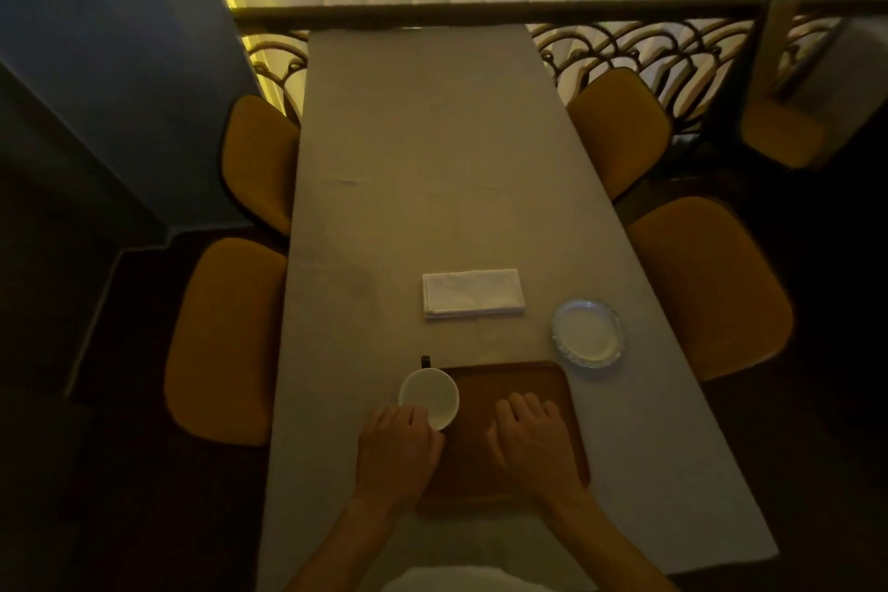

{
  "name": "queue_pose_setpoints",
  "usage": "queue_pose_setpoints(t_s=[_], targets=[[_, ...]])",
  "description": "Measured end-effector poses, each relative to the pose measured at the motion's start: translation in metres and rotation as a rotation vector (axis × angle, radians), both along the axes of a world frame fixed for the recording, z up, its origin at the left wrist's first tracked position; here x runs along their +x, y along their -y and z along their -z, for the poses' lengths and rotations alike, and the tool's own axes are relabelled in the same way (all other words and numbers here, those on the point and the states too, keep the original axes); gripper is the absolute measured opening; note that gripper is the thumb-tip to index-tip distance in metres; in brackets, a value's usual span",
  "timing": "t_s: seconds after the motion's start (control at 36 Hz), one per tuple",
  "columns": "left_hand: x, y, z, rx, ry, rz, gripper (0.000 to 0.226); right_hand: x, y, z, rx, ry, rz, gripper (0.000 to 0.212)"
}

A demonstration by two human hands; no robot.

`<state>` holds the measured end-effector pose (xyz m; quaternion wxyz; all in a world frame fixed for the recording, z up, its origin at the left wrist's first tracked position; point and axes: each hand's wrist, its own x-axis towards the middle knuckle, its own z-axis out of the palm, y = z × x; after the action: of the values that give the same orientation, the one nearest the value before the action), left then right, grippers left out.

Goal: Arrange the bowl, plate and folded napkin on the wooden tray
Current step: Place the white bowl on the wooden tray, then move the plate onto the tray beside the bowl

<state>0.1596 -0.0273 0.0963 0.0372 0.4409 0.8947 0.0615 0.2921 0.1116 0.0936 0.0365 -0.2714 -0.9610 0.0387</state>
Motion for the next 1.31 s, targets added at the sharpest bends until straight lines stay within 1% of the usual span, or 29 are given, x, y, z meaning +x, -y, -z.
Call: queue_pose_setpoints(t_s=[0.06,0.17,0.28,0.39,0.44,0.53,0.58,0.72,0.81,0.94,1.03,1.14,1.25,1.31], targets=[[0.004,0.0,0.0,-0.017,0.02,0.015,0.015,0.006,0.001,-0.001,-0.008,0.006,0.016,0.012],[0.01,-0.002,0.0,-0.04,0.036,0.026,0.021,0.017,0.0,-0.004,-0.013,-0.017,0.05,0.013],[0.015,-0.011,-0.002,-0.006,0.016,0.046,0.013,0.027,-0.007,-0.002,-0.032,-0.038,0.098,0.014],[0.022,-0.024,-0.008,-0.002,0.011,0.075,0.016,0.038,-0.021,0.0,-0.061,-0.06,0.149,0.016],[0.031,-0.037,-0.009,-0.022,-0.004,0.083,0.022,0.05,-0.034,0.0,-0.074,-0.054,0.157,0.017],[0.035,-0.047,-0.007,-0.034,0.006,0.059,0.019,0.057,-0.046,0.0,-0.082,-0.049,0.156,0.015],[0.043,-0.058,-0.004,-0.031,0.031,0.051,0.018,0.066,-0.059,-0.001,-0.085,-0.05,0.152,0.016],[0.066,-0.089,0.004,-0.009,0.118,0.021,0.022,0.091,-0.099,0.0,-0.094,-0.05,0.126,0.02],[0.078,-0.109,0.011,-0.037,0.107,0.008,0.023,0.104,-0.124,0.006,-0.082,-0.02,0.086,0.019],[0.095,-0.145,0.018,-0.107,0.052,0.0,0.029,0.118,-0.163,0.011,-0.081,-0.061,0.046,0.021],[0.103,-0.166,0.022,-0.127,0.047,-0.033,0.028,0.126,-0.187,0.019,-0.088,-0.009,0.036,0.021],[0.104,-0.19,0.027,-0.108,0.049,-0.068,0.021,0.13,-0.216,0.032,-0.077,0.066,0.021,0.02],[0.095,-0.216,0.031,-0.077,0.015,-0.066,0.016,0.127,-0.239,0.036,-0.096,0.047,0.042,0.022],[0.087,-0.229,0.037,-0.054,0.025,-0.074,0.019,0.123,-0.251,0.04,-0.095,0.031,0.054,0.02]])
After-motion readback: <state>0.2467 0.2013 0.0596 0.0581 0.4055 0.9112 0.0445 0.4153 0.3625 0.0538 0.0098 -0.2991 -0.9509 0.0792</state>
